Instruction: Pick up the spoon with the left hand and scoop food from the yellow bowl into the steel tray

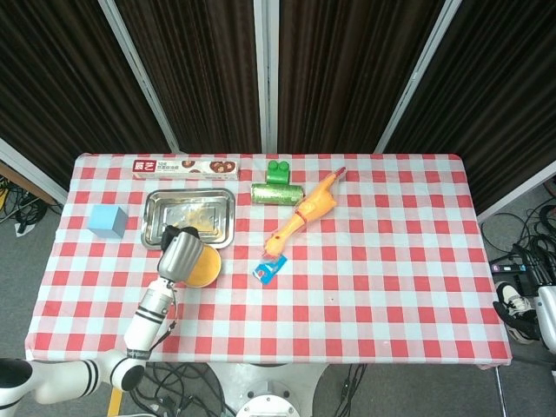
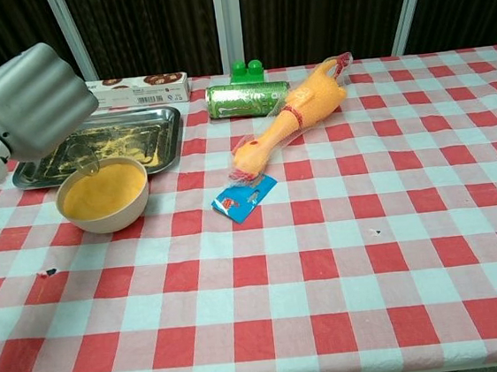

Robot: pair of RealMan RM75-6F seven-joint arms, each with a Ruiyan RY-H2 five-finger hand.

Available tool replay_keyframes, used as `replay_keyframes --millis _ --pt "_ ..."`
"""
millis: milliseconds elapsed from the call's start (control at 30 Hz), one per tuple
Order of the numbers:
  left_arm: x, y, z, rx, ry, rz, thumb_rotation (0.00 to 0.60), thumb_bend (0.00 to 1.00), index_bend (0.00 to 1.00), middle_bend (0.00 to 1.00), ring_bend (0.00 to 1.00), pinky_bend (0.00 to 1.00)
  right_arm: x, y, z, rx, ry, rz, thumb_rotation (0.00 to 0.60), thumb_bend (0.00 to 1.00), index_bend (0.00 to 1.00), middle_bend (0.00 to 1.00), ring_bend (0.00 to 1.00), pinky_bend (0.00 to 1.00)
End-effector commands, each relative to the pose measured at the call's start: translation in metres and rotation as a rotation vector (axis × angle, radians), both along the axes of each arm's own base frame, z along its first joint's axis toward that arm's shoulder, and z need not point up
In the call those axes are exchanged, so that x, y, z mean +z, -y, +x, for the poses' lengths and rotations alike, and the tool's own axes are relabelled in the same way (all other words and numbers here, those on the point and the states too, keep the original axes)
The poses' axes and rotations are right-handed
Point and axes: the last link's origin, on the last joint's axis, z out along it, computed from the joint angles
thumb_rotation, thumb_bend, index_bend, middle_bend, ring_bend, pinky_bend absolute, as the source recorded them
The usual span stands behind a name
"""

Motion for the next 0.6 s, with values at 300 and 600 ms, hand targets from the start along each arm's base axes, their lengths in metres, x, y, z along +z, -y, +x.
replay_keyframes --millis 300,600 --pt "0.013 -0.015 0.004 0.036 0.257 -0.086 0.600 0.43 0.78 0.99 0.97 0.98 -0.001 0.002 0.000 -0.005 0.002 0.006 0.600 0.16 0.00 0.13 0.00 0.04" --pt "0.042 -0.055 -0.004 0.282 0.733 -0.202 0.600 0.43 0.73 0.97 0.96 0.98 -0.003 0.004 -0.002 -0.012 0.006 0.015 0.600 0.16 0.00 0.13 0.00 0.04"
